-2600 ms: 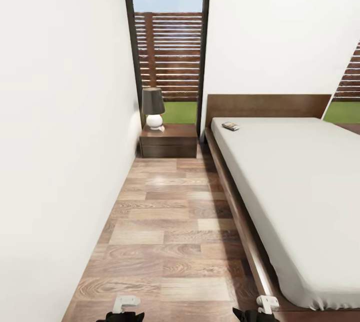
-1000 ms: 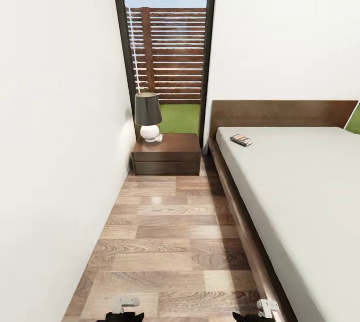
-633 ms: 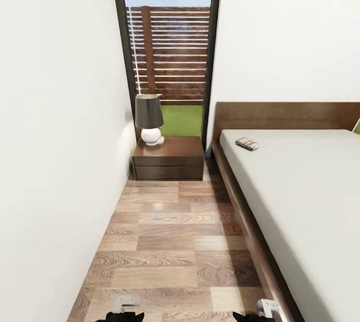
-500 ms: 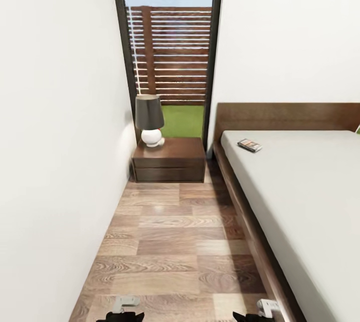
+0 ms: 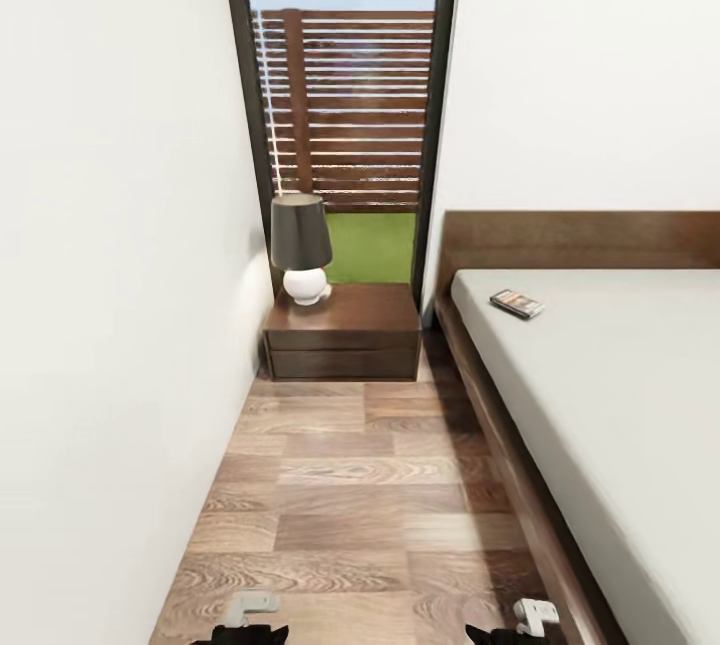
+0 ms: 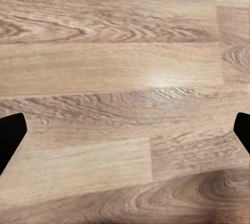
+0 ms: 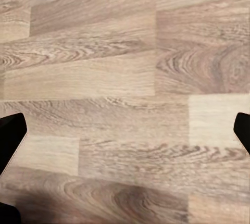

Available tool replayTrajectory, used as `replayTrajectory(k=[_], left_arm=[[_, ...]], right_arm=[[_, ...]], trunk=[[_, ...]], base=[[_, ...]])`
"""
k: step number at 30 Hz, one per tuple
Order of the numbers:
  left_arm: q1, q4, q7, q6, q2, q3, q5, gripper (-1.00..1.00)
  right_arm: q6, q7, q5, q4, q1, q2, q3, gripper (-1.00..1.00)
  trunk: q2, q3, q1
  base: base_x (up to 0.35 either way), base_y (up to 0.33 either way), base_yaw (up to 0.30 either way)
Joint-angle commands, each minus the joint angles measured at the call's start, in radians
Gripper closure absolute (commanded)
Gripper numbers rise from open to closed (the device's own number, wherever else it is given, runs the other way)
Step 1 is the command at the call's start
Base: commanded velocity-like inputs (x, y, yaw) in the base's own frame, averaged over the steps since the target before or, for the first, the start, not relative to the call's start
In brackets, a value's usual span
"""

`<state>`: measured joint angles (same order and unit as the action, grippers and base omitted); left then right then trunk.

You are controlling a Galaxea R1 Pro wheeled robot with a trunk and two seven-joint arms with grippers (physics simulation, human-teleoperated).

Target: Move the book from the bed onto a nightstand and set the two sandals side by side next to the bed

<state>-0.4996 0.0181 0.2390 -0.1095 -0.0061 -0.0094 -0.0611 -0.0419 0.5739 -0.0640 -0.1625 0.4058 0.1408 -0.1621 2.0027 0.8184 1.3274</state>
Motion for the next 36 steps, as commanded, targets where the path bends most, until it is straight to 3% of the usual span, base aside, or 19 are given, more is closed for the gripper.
replayTrajectory(k=[1, 36], left_arm=[[-0.001, -0.001, 0.003, -0.002, 0.0, -0.001, -0.006, -1.0], [-0.001, -0.001, 0.003, -0.002, 0.0, -0.001, -0.006, -1.0]], right_arm=[[-0.001, 0.004, -0.007, 0.001, 0.001, 0.0, -0.001, -1.0], [-0.001, 0.005, -0.007, 0.001, 0.001, 0.0, -0.001, -1.0]], trunk=[[0.0, 0.001, 0.0], [0.0, 0.001, 0.0]], base=[[0.318, 0.082, 0.0], [0.315, 0.017, 0.0]])
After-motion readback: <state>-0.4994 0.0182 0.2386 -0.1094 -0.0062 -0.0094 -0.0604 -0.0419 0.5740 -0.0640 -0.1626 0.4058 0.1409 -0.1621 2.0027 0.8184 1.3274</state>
